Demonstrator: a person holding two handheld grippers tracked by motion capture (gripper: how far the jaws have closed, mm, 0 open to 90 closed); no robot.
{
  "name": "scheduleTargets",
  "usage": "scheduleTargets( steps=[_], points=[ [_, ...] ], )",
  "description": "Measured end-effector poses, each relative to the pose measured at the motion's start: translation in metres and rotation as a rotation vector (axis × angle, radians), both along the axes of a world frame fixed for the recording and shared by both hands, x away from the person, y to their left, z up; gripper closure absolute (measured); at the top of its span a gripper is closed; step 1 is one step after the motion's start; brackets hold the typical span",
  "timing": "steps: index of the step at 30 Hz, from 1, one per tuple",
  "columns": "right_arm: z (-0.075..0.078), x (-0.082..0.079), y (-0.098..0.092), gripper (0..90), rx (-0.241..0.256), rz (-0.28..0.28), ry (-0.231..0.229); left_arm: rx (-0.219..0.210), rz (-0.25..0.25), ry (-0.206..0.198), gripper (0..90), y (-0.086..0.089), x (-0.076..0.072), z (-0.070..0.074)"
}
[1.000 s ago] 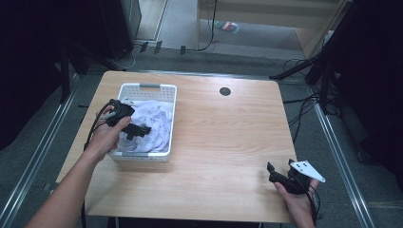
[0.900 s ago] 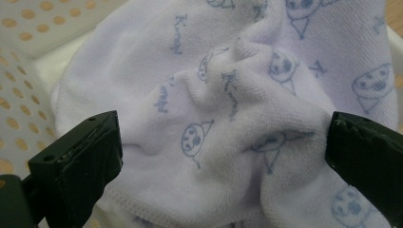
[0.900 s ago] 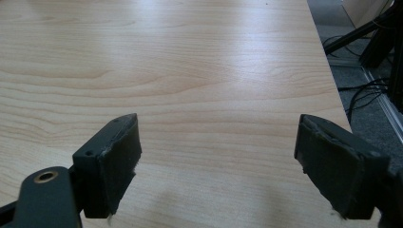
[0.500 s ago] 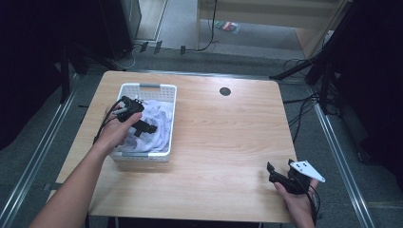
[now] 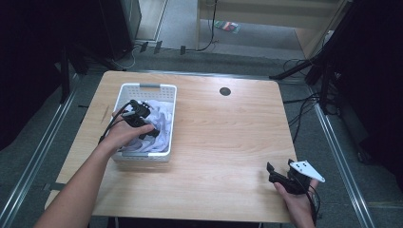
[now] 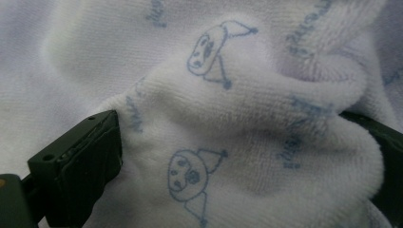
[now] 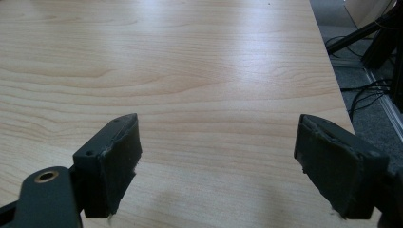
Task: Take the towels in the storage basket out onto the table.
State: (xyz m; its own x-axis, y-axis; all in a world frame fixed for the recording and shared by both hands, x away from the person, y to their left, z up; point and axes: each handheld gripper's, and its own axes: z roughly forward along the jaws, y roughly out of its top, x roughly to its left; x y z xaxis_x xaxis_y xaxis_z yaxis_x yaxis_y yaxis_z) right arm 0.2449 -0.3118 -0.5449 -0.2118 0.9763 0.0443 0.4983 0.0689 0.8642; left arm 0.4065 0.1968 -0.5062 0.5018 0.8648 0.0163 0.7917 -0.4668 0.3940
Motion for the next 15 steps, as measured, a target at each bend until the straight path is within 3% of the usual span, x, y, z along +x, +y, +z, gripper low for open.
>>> scheduleTargets(
  steps=[8, 15],
  points=[
    [-0.0001, -0.0002, 0.0007, 15.9, -0.001, -0.001, -0.001, -0.035, -0.005, -0.008, 0.0, 0.0021, -0.0007, -0.007],
    [-0.0005, -0.0003, 0.0014, 16.0, -0.009, 0.0, -0.001, -0.017, -0.021, 0.02, 0.0, 0.0004, 0.0018, -0.0084]
  ],
)
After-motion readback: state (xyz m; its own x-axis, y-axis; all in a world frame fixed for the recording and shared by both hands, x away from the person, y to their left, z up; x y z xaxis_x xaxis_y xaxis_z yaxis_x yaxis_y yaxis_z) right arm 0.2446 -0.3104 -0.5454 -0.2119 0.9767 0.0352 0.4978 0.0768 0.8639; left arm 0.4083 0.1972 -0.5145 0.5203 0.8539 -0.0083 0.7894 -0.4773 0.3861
